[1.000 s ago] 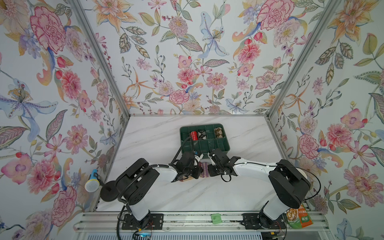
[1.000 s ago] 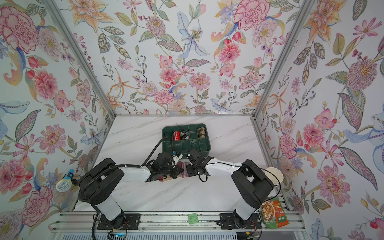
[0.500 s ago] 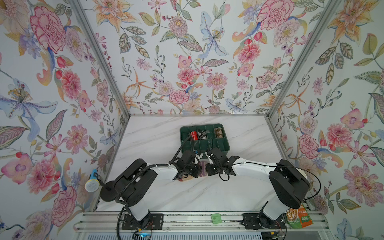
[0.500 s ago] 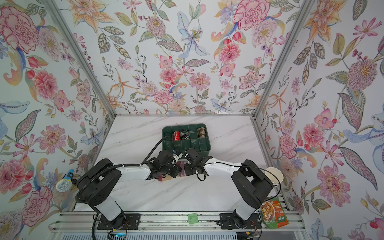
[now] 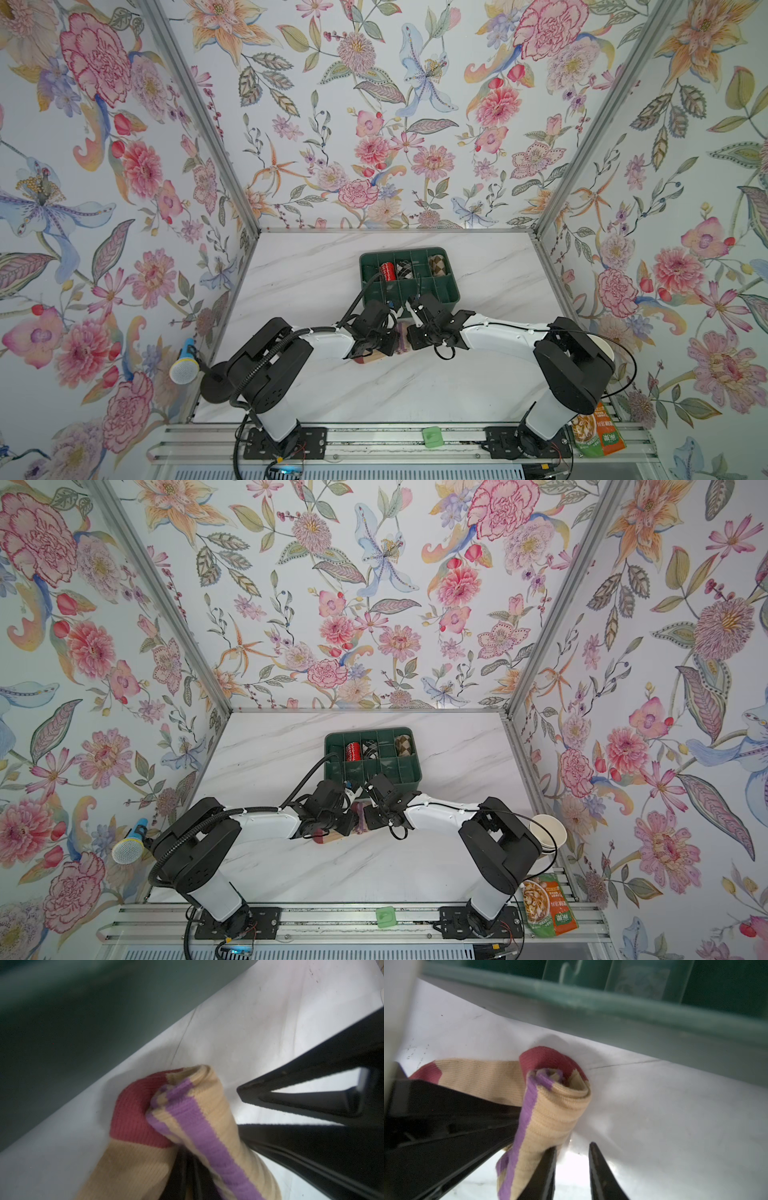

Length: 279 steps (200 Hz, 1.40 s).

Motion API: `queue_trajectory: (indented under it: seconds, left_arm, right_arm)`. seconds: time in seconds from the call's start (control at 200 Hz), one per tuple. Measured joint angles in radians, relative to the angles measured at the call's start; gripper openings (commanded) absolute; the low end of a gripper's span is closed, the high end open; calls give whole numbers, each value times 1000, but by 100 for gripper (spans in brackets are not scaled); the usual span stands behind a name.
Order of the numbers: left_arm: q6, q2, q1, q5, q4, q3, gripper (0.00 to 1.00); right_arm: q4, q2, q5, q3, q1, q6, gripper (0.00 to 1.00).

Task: Roll the socks
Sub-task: 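Roll the cuff over the heel with the right gripper while left gripper holds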

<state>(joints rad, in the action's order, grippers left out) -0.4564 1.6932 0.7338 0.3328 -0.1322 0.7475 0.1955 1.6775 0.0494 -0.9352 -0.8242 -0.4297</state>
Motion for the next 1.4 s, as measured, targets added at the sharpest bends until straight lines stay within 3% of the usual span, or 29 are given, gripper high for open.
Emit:
queue_trajectory:
  seconds: [0.43,0.641,1.396]
  left_arm:
    - [-31,-22,-52,70,-151,-105,11]
    - [-53,-22,-61,91,-192,-126,11]
    - [-240,23,-79,186,-509,-256,9]
  right_arm:
    - [-189,-2,181,89,48,-39,35]
    - [-261,-2,240,116,58,-68,46]
    - [-488,51,389,190,92,-163,49]
